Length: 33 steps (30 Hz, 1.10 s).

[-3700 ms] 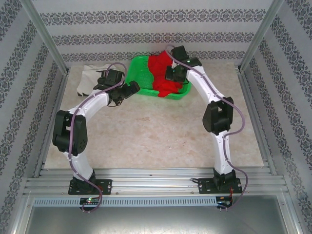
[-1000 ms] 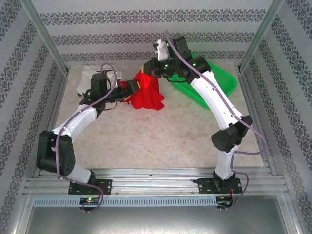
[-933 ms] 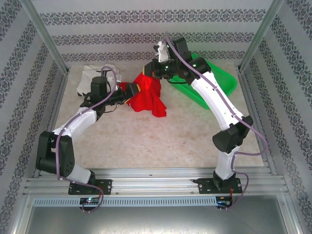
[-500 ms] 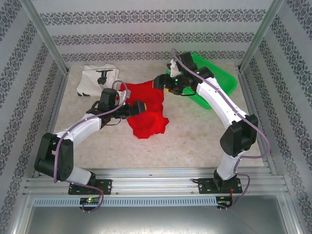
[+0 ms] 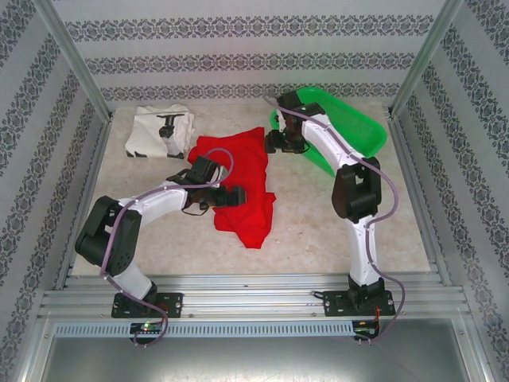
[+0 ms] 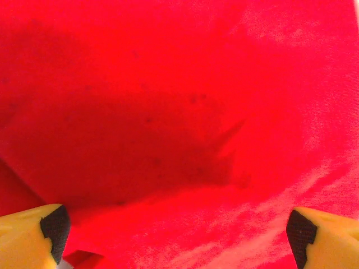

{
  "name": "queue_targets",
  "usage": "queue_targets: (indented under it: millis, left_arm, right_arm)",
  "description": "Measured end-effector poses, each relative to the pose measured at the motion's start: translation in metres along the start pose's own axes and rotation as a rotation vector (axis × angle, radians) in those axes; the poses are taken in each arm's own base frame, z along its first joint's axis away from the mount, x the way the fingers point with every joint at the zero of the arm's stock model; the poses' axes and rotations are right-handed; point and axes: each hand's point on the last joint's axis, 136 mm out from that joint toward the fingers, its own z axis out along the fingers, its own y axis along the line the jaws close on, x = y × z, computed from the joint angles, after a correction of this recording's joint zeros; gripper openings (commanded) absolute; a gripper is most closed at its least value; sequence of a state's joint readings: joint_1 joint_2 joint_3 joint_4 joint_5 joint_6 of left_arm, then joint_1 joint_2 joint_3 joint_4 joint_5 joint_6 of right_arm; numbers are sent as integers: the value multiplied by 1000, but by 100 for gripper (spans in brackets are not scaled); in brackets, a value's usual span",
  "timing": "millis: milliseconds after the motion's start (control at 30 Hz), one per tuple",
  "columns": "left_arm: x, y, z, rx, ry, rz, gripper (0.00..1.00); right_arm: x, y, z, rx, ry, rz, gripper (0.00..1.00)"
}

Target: Fold and stack the t-shirts

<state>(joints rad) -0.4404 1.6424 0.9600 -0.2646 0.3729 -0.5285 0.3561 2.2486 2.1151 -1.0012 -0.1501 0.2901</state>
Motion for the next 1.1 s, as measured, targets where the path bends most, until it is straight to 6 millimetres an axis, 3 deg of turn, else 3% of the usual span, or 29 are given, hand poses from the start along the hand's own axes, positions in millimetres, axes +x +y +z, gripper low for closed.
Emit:
queue_targets:
  millis: [233,400,667,833,967,1100]
  left_arm:
    - [6,13,14,-73,24,-40,97]
    - [7,10,18,-80,31,-48,97]
    - [11,11,14,-91,42,-49,98]
    - [19,5,7,-84,50,-35,99]
    - [30,7,3,-87,64,-39,99]
    - [40,9,-6,-79,64,-64,100]
  right_arm:
    - [-22,-27,30,92,-15,26,68]
    - [-49,-67,38,146,-81,155,69]
    - [-116,-134,11,135,-306,415,71]
    - [-151,-164,-3,86,-430,514,72]
    - [-158,-182,-9,73,-462,551,72]
    - [-155,-183,-15,62,-450,535,72]
